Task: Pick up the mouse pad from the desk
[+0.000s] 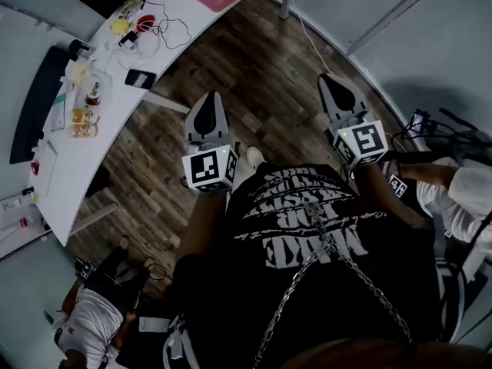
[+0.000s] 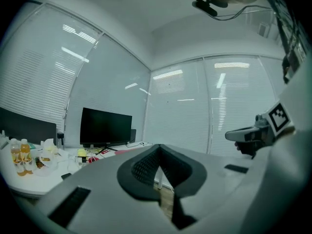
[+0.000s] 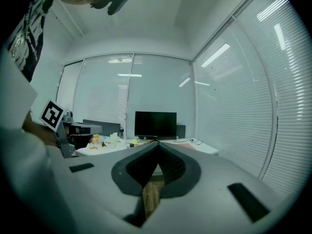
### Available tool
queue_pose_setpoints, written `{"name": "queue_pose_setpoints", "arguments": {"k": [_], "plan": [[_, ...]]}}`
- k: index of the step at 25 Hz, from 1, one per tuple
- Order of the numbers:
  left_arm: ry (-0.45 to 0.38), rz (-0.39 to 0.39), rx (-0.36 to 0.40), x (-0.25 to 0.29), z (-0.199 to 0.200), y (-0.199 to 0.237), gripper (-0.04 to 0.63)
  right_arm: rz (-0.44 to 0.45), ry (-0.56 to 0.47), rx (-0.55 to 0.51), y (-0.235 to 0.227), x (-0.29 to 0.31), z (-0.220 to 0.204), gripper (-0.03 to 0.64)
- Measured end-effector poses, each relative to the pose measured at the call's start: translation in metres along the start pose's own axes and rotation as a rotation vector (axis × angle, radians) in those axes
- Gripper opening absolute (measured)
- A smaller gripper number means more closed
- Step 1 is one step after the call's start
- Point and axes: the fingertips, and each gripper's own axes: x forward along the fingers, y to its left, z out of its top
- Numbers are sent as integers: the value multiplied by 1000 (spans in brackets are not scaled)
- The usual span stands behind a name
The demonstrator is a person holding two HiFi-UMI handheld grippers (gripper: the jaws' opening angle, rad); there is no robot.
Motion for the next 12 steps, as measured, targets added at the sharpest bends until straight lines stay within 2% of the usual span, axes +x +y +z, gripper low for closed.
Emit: {"name": "queue_pose_setpoints", "arguments": {"k": [4,12], "plan": [[-4,-27,-5,19,5,21,6,-12,-6,3,4,28,15,-6],[5,-13,-52,46,0,45,6,-42,13,-3,-13,56,25,-6]]}}
